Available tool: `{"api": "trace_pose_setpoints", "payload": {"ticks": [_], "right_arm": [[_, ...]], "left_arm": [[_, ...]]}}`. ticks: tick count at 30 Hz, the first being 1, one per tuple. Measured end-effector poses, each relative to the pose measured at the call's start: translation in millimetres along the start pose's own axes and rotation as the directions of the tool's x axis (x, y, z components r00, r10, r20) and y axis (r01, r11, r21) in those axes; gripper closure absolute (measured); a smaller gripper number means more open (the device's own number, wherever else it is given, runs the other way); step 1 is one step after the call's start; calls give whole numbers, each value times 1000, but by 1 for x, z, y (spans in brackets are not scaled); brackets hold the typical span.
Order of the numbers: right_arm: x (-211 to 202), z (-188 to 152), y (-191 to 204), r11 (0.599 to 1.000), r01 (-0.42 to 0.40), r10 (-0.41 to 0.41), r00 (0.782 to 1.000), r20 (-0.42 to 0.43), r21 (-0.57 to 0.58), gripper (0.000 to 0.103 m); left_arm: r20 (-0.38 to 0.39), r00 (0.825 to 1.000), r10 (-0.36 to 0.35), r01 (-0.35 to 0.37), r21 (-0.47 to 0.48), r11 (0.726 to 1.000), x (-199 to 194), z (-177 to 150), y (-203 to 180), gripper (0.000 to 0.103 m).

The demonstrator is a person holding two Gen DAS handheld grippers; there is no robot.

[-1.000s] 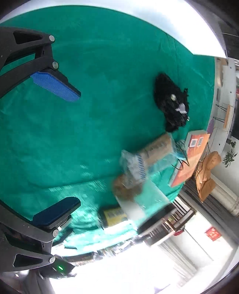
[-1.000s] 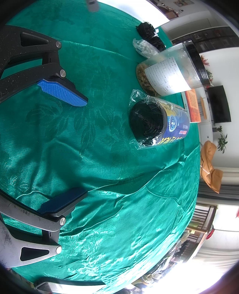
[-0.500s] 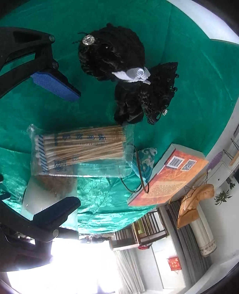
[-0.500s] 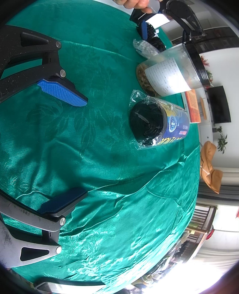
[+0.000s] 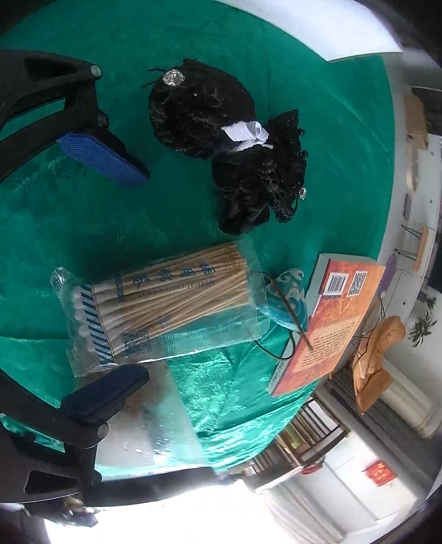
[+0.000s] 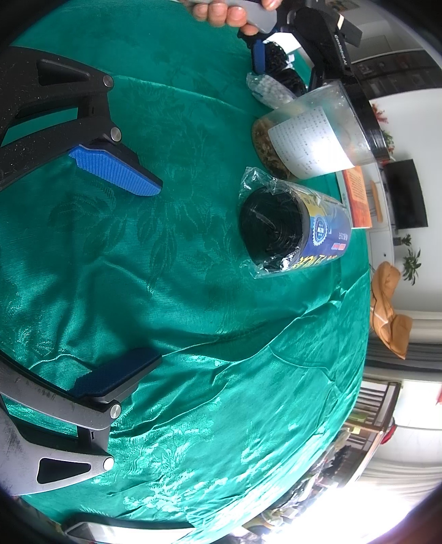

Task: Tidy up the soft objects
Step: 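Grasp the clear bag of cotton swabs with the left gripper, then grasp the blue-wrapped roll pack with the right gripper while the left lifts the swab bag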

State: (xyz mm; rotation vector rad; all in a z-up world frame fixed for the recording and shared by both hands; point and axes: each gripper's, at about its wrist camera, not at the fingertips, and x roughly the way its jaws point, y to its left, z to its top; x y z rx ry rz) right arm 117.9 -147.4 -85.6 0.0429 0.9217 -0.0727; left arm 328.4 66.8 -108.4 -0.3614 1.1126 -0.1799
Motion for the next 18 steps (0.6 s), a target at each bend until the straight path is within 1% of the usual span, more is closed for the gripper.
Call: {"api": "trace_pose_setpoints", "payload": {"ticks": [2, 5, 6, 7, 8, 9, 10, 12, 14, 16, 17, 18], "right_arm": [[0, 0, 0, 1000, 0, 0, 1000, 0, 0, 10], [0, 0, 0, 1000, 0, 0, 1000, 0, 0, 10], [0, 0, 0, 1000, 0, 0, 1000, 0, 0, 10], [0, 0, 0, 1000, 0, 0, 1000, 0, 0, 10], [0, 0, 0, 1000, 0, 0, 1000, 0, 0, 10], [0, 0, 0, 1000, 0, 0, 1000, 0, 0, 10], [0, 0, 0, 1000, 0, 0, 1000, 0, 0, 10], [0, 0, 0, 1000, 0, 0, 1000, 0, 0, 10], [0, 0, 0, 1000, 0, 0, 1000, 0, -1, 10], [0, 0, 0, 1000, -1, 1, 1000, 0, 0, 10], [0, 0, 0, 1000, 0, 0, 1000, 0, 0, 10], [0, 0, 0, 1000, 0, 0, 1000, 0, -1, 10]], "left_arm": [[18, 999, 43, -44, 60, 997, 1, -6, -5, 0], [47, 993, 105, -110, 122, 986, 5, -10, -14, 0], [61, 991, 123, -131, 149, 980, 6, -12, -15, 1], [78, 988, 130, -142, 172, 975, 6, -15, -16, 4], [108, 986, 126, -145, 192, 971, 3, -17, -16, 23], [130, 986, 100, -126, 215, 968, 0, -19, -15, 54], [127, 989, 78, -106, 236, 966, -2, -21, -15, 65], [132, 987, 97, -129, 267, 955, -12, -27, -12, 68], [89, 994, 60, -82, 281, 956, -24, -43, 1, 68], [50, 998, 41, -55, 310, 949, -41, -67, 15, 68], [40, 998, 45, -56, 334, 941, -53, -82, 21, 67], [43, 997, 57, -69, 356, 932, -63, -97, 27, 63]]}}
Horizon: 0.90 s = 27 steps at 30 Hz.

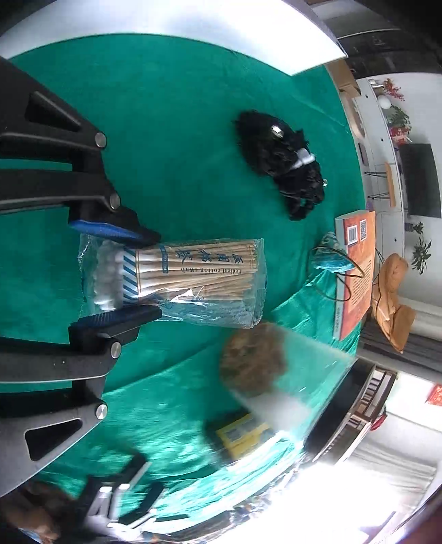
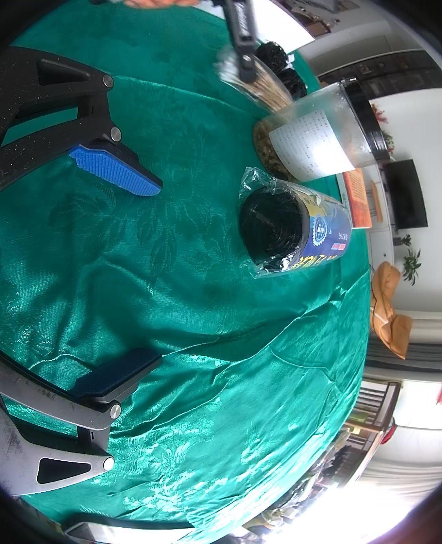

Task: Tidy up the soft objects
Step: 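Grasp the blue-wrapped roll pack with the right gripper while the left lifts the swab bag, then carry both items over the white box and open both grippers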

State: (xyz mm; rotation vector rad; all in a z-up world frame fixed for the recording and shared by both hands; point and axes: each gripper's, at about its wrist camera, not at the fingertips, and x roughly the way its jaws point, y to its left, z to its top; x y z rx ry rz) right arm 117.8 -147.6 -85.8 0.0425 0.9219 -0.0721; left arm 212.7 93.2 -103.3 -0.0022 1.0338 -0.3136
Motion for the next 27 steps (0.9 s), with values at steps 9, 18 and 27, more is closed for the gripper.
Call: {"api": "trace_pose_setpoints", "payload": {"ticks": [9, 18, 27], "right_arm": [[1, 1, 2, 1000, -20, 20, 1000, -12, -11, 7], [-11, 102, -21, 977, -173, 173, 985, 8, 122, 7], [56, 128, -2, 984, -117, 140, 975, -175, 133, 46]], "left_arm": [[40, 996, 82, -86, 106, 991, -18, -27, -10, 0], [8, 995, 99, -99, 151, 984, 3, -14, -25, 35], [64, 993, -100, 103, -46, 994, -28, -16, 7, 72]]}}
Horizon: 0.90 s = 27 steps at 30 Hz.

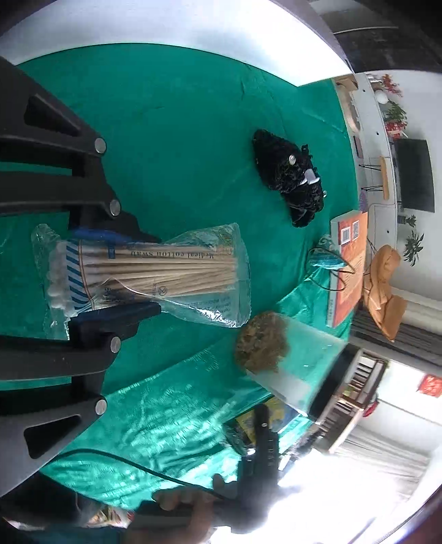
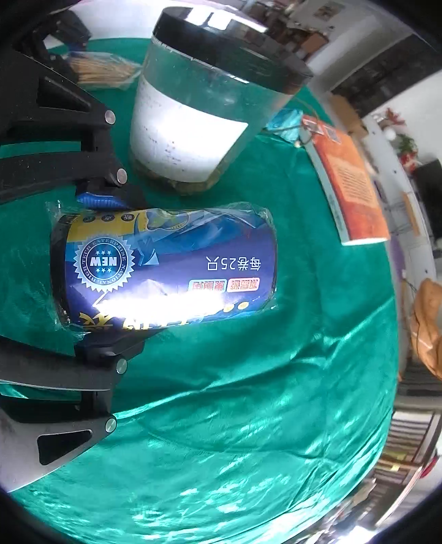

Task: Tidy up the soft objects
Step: 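Carry both items over the white box and open both grippers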

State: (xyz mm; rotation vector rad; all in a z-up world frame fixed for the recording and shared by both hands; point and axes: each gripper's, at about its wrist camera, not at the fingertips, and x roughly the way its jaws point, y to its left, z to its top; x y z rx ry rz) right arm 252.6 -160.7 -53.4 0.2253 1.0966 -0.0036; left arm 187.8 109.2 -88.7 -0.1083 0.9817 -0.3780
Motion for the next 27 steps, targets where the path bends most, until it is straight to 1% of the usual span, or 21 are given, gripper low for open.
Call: {"api": "trace_pose_setpoints", "payload": {"ticks": [2, 4, 5, 6, 8, 10, 11, 12, 14, 16, 17, 18, 19, 20, 21, 22, 23, 24, 25, 26, 27], "right_arm": [[-29, -2, -8, 999, -12, 9, 998, 69, 34, 46], [-70, -5, 0, 1000, -3, 1, 989, 150, 10, 46], [-91, -6, 9, 1000, -14, 16, 983, 184, -11, 46], [-110, -6, 19, 998, -39, 47, 977, 208, -40, 46], [-144, -14, 55, 988, -102, 127, 962, 242, -114, 46], [-166, -20, 96, 965, -185, 227, 943, 242, -186, 46], [-174, -25, 121, 945, -246, 294, 929, 225, -216, 46], [-180, -31, 149, 918, -313, 364, 909, 202, -244, 46], [-186, -48, 207, 855, -425, 480, 866, 143, -295, 46], [-187, -72, 268, 786, -508, 563, 823, 71, -352, 46], [-185, -85, 298, 752, -540, 593, 805, 29, -377, 46], [-179, -100, 328, 724, -564, 610, 792, -13, -398, 45], [-173, -114, 353, 695, -588, 625, 779, -56, -414, 44], [-167, -126, 376, 666, -616, 639, 762, -103, -422, 36], [-158, -137, 395, 630, -652, 655, 738, -163, -422, 30], [-152, -146, 408, 610, -673, 659, 724, -205, -418, 25], [-147, -153, 416, 606, -675, 651, 725, -224, -422, 25], [-147, -159, 415, 606, -666, 647, 731, -218, -435, 25], [-148, -161, 410, 607, -649, 644, 740, -195, -458, 25], [-151, -163, 402, 622, -610, 629, 763, -152, -491, 25], [-150, -156, 380, 647, -557, 603, 792, -98, -521, 25]], "left_arm": [[50, 997, -58, 61, -62, 996, -21, 3, 9, 72], [103, 990, -97, 107, -97, 989, -45, 5, 15, 72], [130, 986, -107, 121, -105, 987, -59, 7, 18, 72], [158, 982, -106, 123, -107, 987, -74, 7, 21, 72], [216, 973, -81, 107, -111, 988, -108, 4, 34, 72], [258, 966, -35, 72, -135, 988, -141, -2, 54, 72], [275, 961, 1, 44, -155, 987, -158, -7, 68, 72], [288, 956, 48, 4, -178, 984, -175, -13, 84, 72], [290, 942, 167, -103, -224, 969, -203, -27, 114, 72], [269, 915, 300, -230, -263, 937, -224, -42, 143, 72], [243, 891, 383, -313, -283, 907, -231, -50, 157, 66], [213, 867, 451, -383, -297, 875, -235, -57, 168, 51], [190, 843, 503, -434, -310, 846, -237, -64, 179, 38], [181, 820, 543, -469, -331, 819, -240, -71, 188, 8], [191, 802, 566, -482, -354, 802, -244, -78, 195, 0], [201, 787, 583, -487, -377, 788, -247, -84, 198, 0], [190, 784, 591, -491, -391, 778, -247, -88, 201, 0], [183, 790, 585, -484, -398, 779, -246, -90, 202, 0], [188, 798, 572, -469, -403, 786, -244, -91, 201, 0], [198, 805, 560, -453, -404, 795, -242, -90, 197, 0], [206, 811, 548, -442, -399, 803, -238, -88, 190, 0]]}}
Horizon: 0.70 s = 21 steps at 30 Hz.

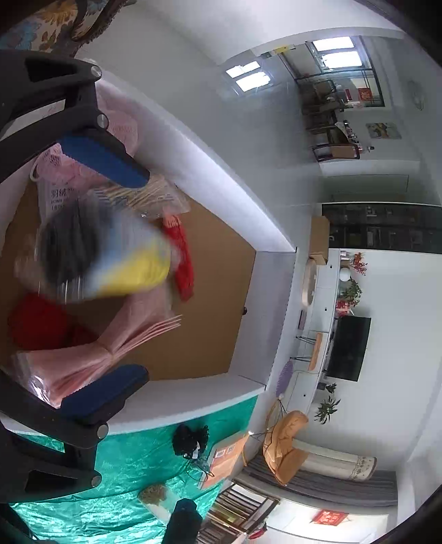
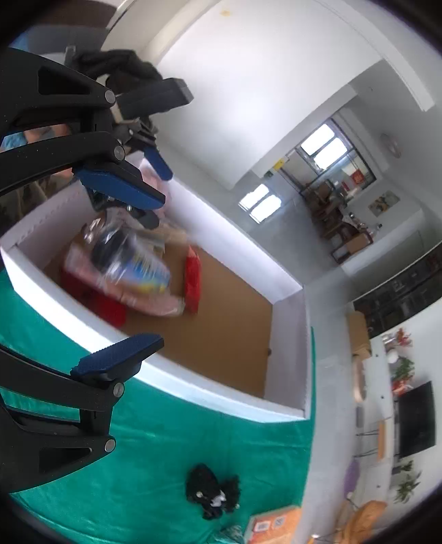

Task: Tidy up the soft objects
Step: 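Carry both items over the white box and open both grippers, then move both grippers back over the table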

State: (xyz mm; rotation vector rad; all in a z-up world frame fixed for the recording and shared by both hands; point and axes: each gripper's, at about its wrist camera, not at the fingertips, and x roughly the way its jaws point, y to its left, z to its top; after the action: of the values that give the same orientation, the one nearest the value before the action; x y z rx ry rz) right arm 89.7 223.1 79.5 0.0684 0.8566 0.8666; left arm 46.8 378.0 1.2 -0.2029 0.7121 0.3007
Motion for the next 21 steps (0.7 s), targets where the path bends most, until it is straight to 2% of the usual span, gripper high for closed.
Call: {"api": "trace_pose_setpoints", "payload": {"ticks": [2, 3, 5, 7, 10, 12, 14, 17, 21], "right_arm": [[-22, -13, -36, 990, 140, -138, 989, 52, -37, 24], [-31, -24, -51, 973, 224, -221, 973, 73, -45, 22], [-46, -52, -86, 921, 386, -380, 920, 98, -50, 22], [-55, -82, -132, 859, 512, -509, 858, 70, -15, 22], [-75, -130, -189, 776, 626, -627, 779, -10, 72, 22], [-88, -150, -214, 734, 667, -668, 743, -45, 126, 22], [-98, -156, -235, 696, 701, -701, 710, -63, 157, 22], [-106, -163, -253, 666, 725, -726, 684, -71, 173, 22], [-113, -174, -262, 662, 713, -718, 691, -77, 232, 22]], "left_arm": [[8, 998, -64, 64, 30, 997, -4, -1, -25, 0], [10, 995, -99, 98, 57, 994, -10, -4, -39, 0], [14, 984, -177, 173, 137, 975, -21, -10, -80, 0], [-1, 972, -234, 228, 235, 945, -33, -16, -127, 0], [-50, 959, -278, 278, 353, 893, -30, -39, -191, 0], [-92, 956, -279, 292, 397, 870, -17, -55, -224, 0], [-129, 957, -261, 291, 426, 856, -5, -69, -248, 0], [-159, 959, -233, 281, 464, 840, 5, -86, -273, 0], [-166, 965, -204, 261, 499, 826, 18, -94, -288, 0]]}}
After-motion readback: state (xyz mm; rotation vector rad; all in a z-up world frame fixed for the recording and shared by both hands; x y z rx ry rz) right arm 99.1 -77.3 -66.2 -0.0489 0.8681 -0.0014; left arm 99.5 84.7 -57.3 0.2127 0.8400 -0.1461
